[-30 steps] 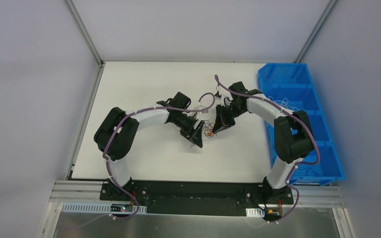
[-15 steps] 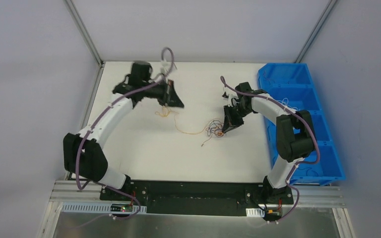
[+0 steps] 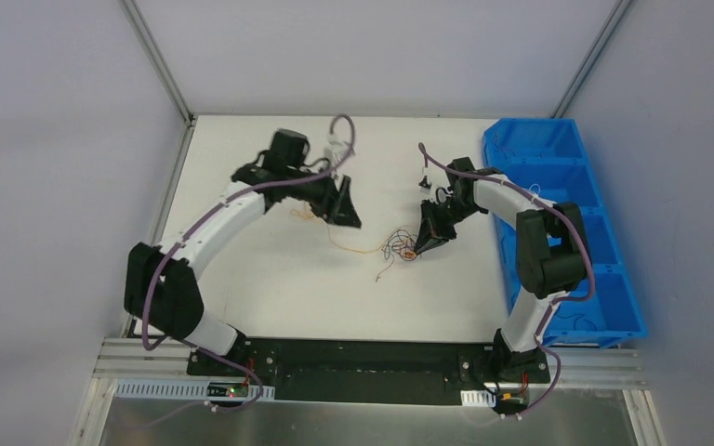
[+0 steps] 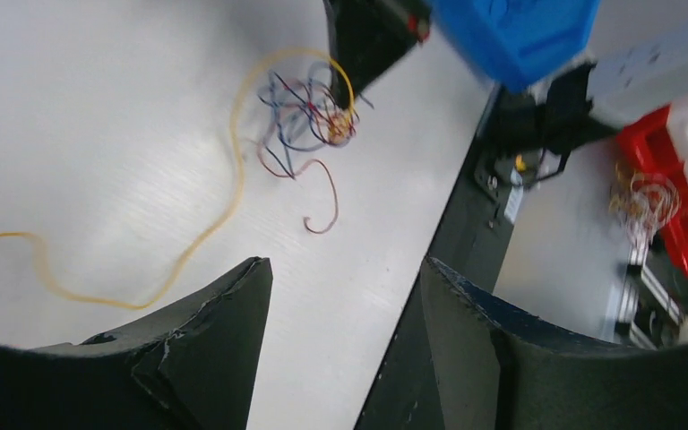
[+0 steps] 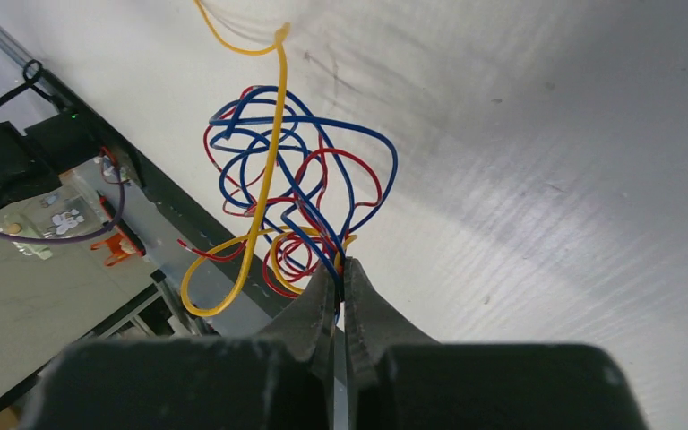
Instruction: Untangle the cables
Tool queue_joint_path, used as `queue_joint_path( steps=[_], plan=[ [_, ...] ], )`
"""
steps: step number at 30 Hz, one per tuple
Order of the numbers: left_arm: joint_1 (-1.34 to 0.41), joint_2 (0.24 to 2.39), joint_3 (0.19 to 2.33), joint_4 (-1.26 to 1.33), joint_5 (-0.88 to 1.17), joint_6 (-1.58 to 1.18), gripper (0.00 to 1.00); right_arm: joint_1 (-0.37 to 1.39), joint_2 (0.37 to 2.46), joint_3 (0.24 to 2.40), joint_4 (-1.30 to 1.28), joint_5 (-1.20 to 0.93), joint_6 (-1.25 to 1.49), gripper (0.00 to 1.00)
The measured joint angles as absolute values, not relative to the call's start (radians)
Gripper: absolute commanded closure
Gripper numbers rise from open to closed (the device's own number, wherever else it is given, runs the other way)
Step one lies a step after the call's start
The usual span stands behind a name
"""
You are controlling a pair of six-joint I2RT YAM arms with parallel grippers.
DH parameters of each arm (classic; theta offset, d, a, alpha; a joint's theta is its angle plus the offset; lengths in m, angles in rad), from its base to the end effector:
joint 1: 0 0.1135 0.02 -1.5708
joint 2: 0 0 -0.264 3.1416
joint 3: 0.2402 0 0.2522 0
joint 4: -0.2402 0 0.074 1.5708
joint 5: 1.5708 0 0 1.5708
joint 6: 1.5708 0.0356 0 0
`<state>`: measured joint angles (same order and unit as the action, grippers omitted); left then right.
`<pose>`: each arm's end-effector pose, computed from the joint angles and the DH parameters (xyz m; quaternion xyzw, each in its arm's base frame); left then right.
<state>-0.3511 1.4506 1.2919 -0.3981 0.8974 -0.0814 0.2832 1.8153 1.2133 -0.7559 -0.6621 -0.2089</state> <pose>0.2922 -0.1367 0.3453 0.3146 0.7522 -0.4643 0.3459 0.3216 0.1164 0.1806 -0.2625 0.9036 0.3267 0.0884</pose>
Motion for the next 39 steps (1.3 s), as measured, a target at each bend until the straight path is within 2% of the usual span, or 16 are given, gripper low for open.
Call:
queue_joint_path(
  steps=[4, 8, 18, 19, 22, 23, 32, 35, 39],
  plan=[
    [-0.538, 1.573, 1.199, -0.376, 0.852, -0.037, 0.32, 0.284, 1.815, 1.213, -0.757, -0.702, -0.169, 1.00],
    [-0.630, 1.702, 1.166, -0.319, 0.826, -0.010, 0.33, 0.286, 1.815, 1.213, -0.752, -0.720, -0.144, 1.00],
    [-0.715, 1.862, 1.129, -0.136, 0.797, -0.045, 0.49, 0.294, 1.812, 1.185, -0.736, -0.723, -0.119, 1.00],
    [-0.717, 1.871, 1.127, -0.118, 0.795, -0.054, 0.56, 0.294, 1.811, 1.183, -0.735, -0.723, -0.119, 1.00],
    [-0.723, 1.884, 1.122, -0.082, 0.793, -0.073, 0.91, 0.294, 1.810, 1.180, -0.735, -0.722, -0.119, 1.00],
    [-0.727, 1.885, 1.121, -0.075, 0.794, -0.078, 0.99, 0.294, 1.810, 1.180, -0.735, -0.722, -0.119, 1.00],
    [-0.719, 1.792, 1.107, -0.126, 0.786, -0.082, 1.00, 0.293, 1.806, 1.180, -0.735, -0.669, -0.126, 1.00],
    [-0.638, 1.655, 1.136, -0.189, 0.803, -0.110, 1.00, 0.287, 1.806, 1.178, -0.735, -0.611, -0.142, 1.00],
    [-0.489, 1.528, 1.338, -0.258, 0.822, -0.155, 1.00, 0.269, 1.810, 1.178, -0.741, -0.554, -0.174, 1.00]
  ],
)
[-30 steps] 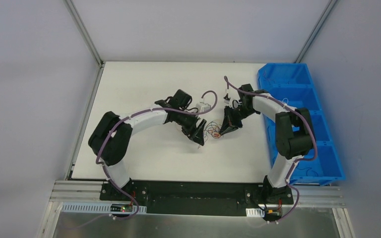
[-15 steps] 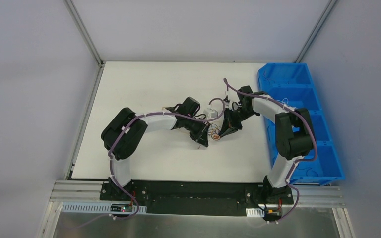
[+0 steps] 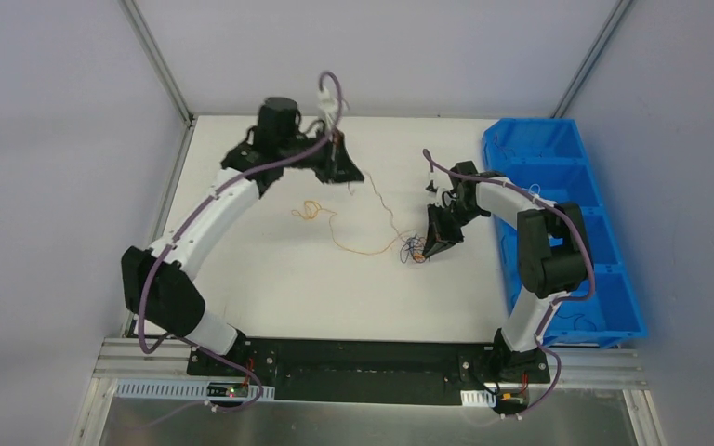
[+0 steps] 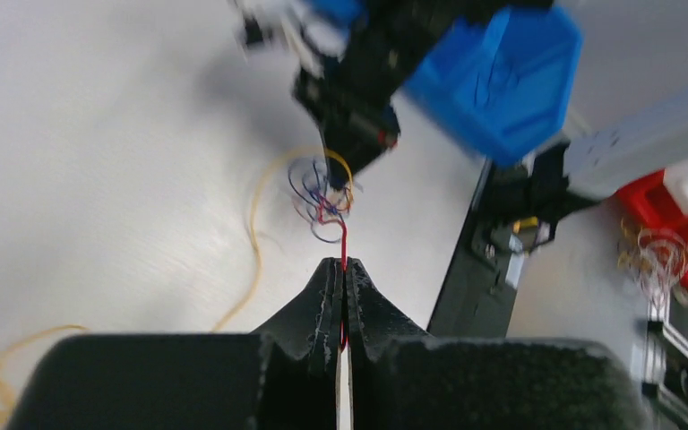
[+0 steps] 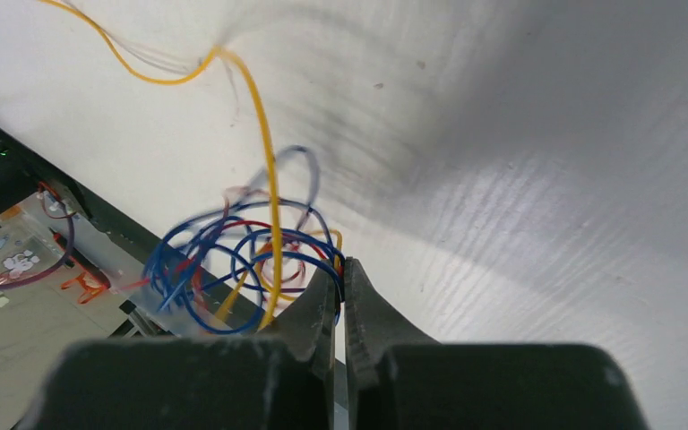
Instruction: Untangle the cables
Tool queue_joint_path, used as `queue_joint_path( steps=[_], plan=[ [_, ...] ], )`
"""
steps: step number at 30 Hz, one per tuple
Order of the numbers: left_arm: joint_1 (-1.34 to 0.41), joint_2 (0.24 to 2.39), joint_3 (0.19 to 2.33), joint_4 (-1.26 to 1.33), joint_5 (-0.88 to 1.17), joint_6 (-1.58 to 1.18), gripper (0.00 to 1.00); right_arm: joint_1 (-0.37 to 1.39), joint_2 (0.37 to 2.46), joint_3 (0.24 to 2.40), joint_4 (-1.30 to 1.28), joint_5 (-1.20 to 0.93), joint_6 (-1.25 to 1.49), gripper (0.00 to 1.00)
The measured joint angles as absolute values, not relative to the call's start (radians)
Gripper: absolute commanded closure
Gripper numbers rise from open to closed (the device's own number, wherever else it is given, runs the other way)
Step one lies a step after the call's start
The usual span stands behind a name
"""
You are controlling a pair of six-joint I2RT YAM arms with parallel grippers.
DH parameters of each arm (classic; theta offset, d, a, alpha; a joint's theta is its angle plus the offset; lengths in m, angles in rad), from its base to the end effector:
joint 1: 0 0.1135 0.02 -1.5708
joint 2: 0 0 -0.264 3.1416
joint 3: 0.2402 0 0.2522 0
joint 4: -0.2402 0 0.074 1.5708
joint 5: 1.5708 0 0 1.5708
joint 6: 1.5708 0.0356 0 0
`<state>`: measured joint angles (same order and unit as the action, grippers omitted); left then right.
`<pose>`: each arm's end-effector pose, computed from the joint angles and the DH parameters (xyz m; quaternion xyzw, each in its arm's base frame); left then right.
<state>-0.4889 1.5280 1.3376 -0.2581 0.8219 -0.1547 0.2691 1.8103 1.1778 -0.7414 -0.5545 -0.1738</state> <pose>0.2960 -0.1870 0.3472 0.3387 0.7300 -0.4752 0.3558 0.3190 0.1074 0.1713 -0.2365 0.9279 0.2766 0.0815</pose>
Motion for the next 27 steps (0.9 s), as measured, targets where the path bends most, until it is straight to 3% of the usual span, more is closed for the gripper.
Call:
queue_joint_path(
  steps=[8, 12, 23, 27],
  plan=[
    [-0.248, 1.517, 1.790, -0.323, 0.875, -0.282, 1.00, 0.265, 1.814, 1.171, -0.754, -0.529, -0.220, 0.91],
    [-0.149, 1.575, 1.959, -0.335, 0.896, -0.350, 1.00, 0.265, 1.814, 1.171, -0.755, -0.531, -0.226, 0.91],
    [-0.006, 1.639, 2.141, -0.325, 0.916, -0.479, 1.00, 0.265, 1.817, 1.168, -0.760, -0.564, -0.229, 0.87],
    [0.131, 1.683, 2.263, -0.258, 0.879, -0.532, 1.00, 0.257, 1.840, 1.167, -0.779, -0.529, -0.249, 0.86]
  ],
)
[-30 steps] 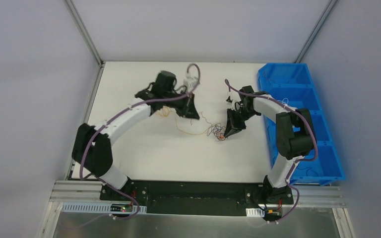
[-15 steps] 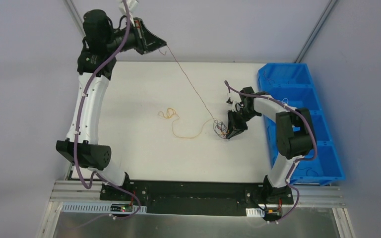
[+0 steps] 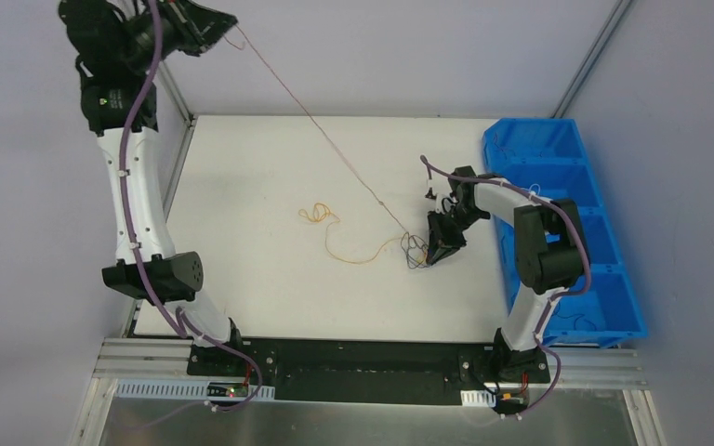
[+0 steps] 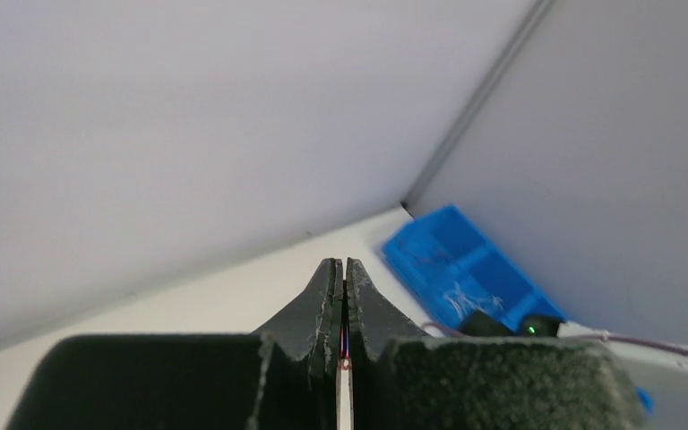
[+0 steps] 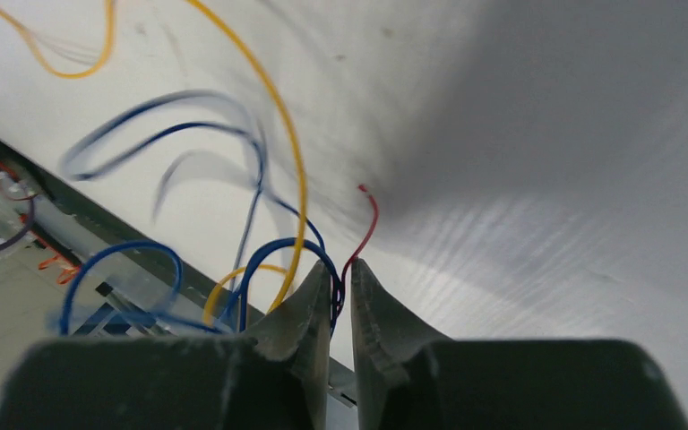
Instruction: Untangle the cables
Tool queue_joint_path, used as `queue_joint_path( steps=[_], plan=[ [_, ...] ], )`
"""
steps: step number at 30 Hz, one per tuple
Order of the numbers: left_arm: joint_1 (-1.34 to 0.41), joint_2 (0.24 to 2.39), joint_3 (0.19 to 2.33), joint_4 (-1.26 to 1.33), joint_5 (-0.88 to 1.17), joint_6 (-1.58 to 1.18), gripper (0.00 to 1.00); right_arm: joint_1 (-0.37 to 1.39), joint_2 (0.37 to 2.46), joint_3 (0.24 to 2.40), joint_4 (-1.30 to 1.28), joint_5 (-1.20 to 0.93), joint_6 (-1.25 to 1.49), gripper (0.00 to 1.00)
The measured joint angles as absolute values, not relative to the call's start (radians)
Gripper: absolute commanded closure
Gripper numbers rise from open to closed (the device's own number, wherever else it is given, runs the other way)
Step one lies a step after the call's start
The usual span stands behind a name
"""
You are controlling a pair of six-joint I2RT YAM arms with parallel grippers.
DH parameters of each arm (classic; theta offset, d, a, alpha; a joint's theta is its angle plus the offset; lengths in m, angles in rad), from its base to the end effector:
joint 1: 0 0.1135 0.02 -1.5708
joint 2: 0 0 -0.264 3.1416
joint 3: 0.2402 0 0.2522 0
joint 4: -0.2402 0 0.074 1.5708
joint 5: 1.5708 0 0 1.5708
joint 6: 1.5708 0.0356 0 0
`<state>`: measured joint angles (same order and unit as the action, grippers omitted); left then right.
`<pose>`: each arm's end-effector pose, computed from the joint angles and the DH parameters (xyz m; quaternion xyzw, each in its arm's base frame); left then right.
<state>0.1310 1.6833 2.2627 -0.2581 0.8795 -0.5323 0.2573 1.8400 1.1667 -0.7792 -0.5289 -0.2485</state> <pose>0.3144 0.0138 0.5907 0.1542 0.6128 -0.3903 0.6696 0.3160 0.1017 0.1581 -0.2560 0.9290 0.2612 0.0559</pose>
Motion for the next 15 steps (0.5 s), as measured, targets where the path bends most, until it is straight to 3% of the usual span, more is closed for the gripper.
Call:
queue_joint_path(
  steps=[3, 7, 15],
  plan=[
    [0.215, 1.690, 2.304, -0.200, 0.842, -0.561, 1.00, 0.249, 1.858, 1.166, -0.797, -0.498, -0.263, 0.89],
    [0.270, 1.682, 2.287, -0.138, 0.802, -0.590, 1.00, 0.232, 1.863, 1.163, -0.821, -0.467, -0.283, 0.83],
    [0.400, 1.711, 2.320, -0.127, 0.756, -0.618, 1.00, 0.210, 1.863, 1.145, -0.851, -0.436, -0.311, 0.83]
  ],
)
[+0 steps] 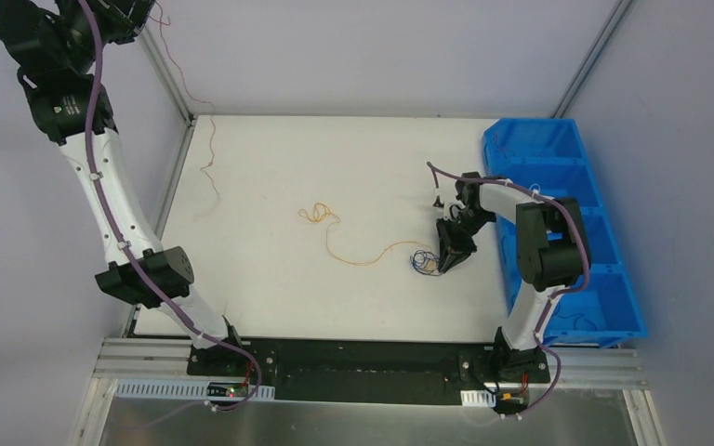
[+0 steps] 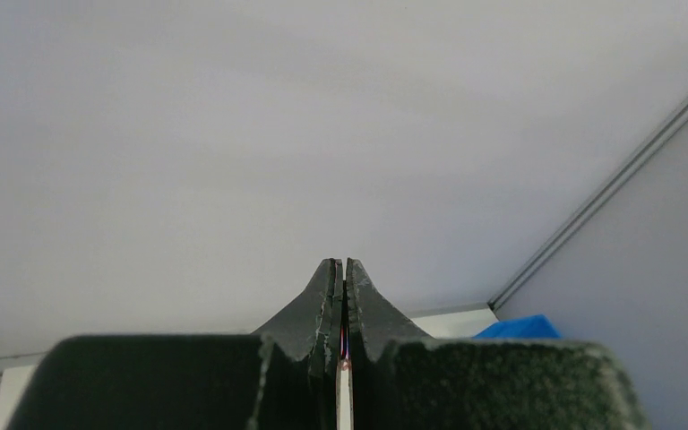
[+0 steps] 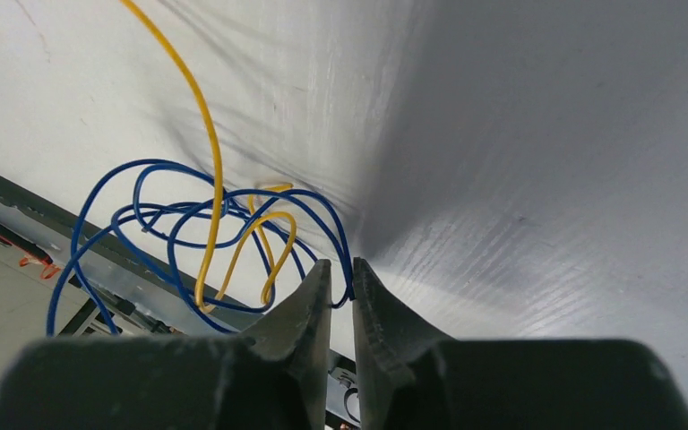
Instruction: Untangle the cables
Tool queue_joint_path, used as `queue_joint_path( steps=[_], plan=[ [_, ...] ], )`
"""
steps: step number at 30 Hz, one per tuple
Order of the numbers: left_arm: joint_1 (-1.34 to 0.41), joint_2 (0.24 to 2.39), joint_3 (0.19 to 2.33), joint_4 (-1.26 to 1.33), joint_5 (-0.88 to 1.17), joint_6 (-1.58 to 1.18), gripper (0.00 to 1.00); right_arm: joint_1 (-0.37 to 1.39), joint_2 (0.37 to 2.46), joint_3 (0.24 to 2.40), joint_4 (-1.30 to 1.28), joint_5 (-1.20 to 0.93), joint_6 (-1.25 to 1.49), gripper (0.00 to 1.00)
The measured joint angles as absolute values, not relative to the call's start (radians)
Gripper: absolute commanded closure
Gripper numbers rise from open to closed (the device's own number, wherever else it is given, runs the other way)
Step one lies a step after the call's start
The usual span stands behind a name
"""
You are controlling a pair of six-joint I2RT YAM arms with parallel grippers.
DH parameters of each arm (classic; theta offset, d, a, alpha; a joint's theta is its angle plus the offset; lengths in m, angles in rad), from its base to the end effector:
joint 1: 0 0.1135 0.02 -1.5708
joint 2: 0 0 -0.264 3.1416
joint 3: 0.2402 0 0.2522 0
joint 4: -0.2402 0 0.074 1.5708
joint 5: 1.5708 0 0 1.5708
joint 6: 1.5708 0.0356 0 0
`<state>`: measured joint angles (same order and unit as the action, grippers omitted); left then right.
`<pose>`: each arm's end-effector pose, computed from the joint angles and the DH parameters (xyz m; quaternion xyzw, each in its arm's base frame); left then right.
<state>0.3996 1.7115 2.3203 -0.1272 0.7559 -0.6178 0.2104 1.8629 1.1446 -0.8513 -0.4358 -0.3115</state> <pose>0.2971 0.0990 0.6105 0.0412 0.5743 -0.2766 0.7694 0.3099 0.0815 0.1440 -0.2520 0.9433 0.2159 0.0115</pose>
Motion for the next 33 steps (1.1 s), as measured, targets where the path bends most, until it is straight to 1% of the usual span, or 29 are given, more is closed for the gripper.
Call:
queue_joint_path(
  steps=[1, 2, 5, 9, 12, 14, 16, 19, 21, 27, 29, 30, 31, 33],
  plan=[
    [0.410, 1.711, 2.313, -0.119, 0.759, -0.630, 1.00, 0.209, 1.863, 1.144, -0.854, -0.435, -0.316, 0.80],
    [0.414, 1.707, 2.294, -0.100, 0.770, -0.642, 1.00, 0.208, 1.863, 1.144, -0.858, -0.435, -0.322, 0.72],
    [0.386, 1.674, 2.190, -0.049, 0.827, -0.666, 1.00, 0.200, 1.851, 1.144, -0.876, -0.442, -0.350, 0.53],
    [0.316, 1.653, 2.106, -0.035, 0.903, -0.674, 1.00, 0.183, 1.780, 1.166, -0.935, -0.467, -0.424, 0.38],
    [0.259, 1.648, 2.096, -0.031, 0.958, -0.682, 1.00, 0.170, 1.699, 1.248, -0.985, -0.499, -0.482, 0.16],
    [0.215, 1.637, 2.095, -0.025, 0.982, -0.689, 1.00, 0.167, 1.649, 1.326, -0.999, -0.529, -0.503, 0.04],
    [0.163, 1.624, 2.095, -0.018, 1.002, -0.694, 1.00, 0.167, 1.596, 1.420, -0.988, -0.573, -0.505, 0.01],
    [0.046, 1.602, 2.095, 0.003, 1.022, -0.699, 1.00, 0.181, 1.526, 1.525, -0.908, -0.625, -0.467, 0.01],
    [-0.041, 1.595, 2.096, 0.024, 1.023, -0.706, 1.00, 0.213, 1.479, 1.563, -0.804, -0.659, -0.413, 0.00],
    [-0.250, 1.637, 2.178, 0.047, 1.023, -0.723, 1.00, 0.395, 1.393, 1.524, -0.462, -0.722, -0.289, 0.02],
    [-0.292, 1.663, 2.219, 0.048, 1.023, -0.724, 1.00, 0.454, 1.390, 1.501, -0.384, -0.728, -0.276, 0.09],
    [-0.309, 1.677, 2.241, 0.049, 1.023, -0.725, 1.00, 0.483, 1.392, 1.486, -0.349, -0.730, -0.271, 0.15],
    [-0.320, 1.687, 2.258, 0.049, 1.022, -0.725, 1.00, 0.503, 1.394, 1.474, -0.324, -0.731, -0.267, 0.24],
    [-0.328, 1.698, 2.271, 0.048, 1.020, -0.725, 1.00, 0.530, 1.398, 1.448, -0.279, -0.731, -0.256, 0.46]
  ],
)
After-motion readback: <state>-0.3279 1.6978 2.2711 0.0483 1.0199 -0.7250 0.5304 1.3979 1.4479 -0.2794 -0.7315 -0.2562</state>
